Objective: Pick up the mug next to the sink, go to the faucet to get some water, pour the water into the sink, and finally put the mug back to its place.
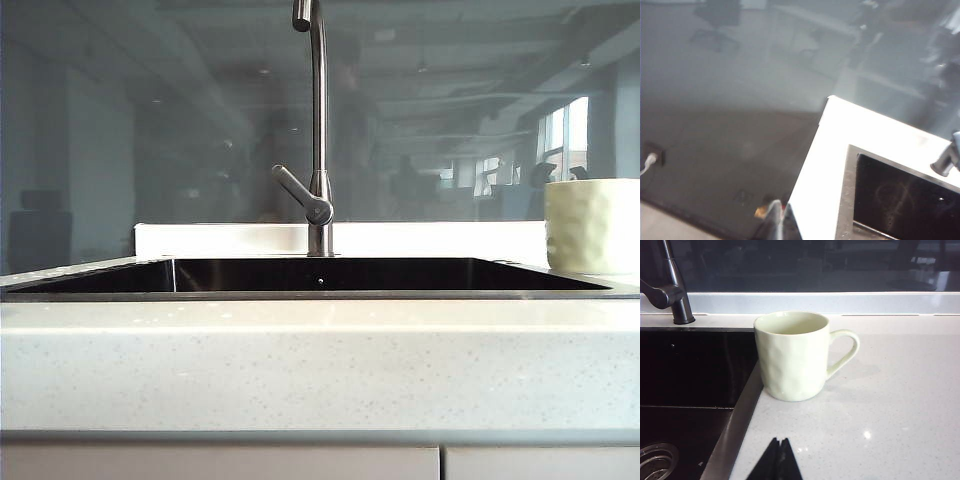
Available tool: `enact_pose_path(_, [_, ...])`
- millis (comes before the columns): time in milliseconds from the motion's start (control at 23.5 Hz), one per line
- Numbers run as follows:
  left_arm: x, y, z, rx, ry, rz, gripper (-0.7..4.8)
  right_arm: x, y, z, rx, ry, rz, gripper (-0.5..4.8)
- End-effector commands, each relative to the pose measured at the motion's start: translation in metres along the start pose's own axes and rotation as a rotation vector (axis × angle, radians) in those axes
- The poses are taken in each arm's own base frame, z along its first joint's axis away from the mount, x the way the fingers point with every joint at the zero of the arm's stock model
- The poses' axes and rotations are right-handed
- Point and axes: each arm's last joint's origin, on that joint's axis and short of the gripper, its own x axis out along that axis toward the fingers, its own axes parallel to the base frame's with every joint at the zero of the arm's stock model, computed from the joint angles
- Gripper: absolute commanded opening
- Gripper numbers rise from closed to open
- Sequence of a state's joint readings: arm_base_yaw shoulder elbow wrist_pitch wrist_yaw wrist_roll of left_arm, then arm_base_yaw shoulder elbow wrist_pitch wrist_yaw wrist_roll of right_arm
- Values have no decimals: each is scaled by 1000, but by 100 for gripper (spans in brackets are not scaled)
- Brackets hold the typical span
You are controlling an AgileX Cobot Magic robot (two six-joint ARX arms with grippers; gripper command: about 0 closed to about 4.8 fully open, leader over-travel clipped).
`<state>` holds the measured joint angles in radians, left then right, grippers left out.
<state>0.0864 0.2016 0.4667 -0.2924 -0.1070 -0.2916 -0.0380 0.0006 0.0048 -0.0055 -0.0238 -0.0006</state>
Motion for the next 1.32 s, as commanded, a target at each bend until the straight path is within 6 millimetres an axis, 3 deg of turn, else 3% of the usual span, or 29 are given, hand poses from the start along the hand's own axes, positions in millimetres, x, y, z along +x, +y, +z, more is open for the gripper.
enact_pose_path(43, [-3,-1,0,110,-7,-36,-6,0,0,1,-3,-23,1,-5])
enact_pose_path(170, [1,1,-10,214,22,-65,-5,0,0,1,-3,-23,1,-5])
enact_pose_path(723, [20,22,-96,226,-114,-178,-6,0,0,1,-3,-23,1,-5])
enact_pose_path(979, [20,19,-95,358,-137,-199,-5,0,0,1,-3,-23,1,-5])
enact_pose_path(1319, [19,17,-91,351,-185,-201,-5,0,0,1,-3,-23,1,-5])
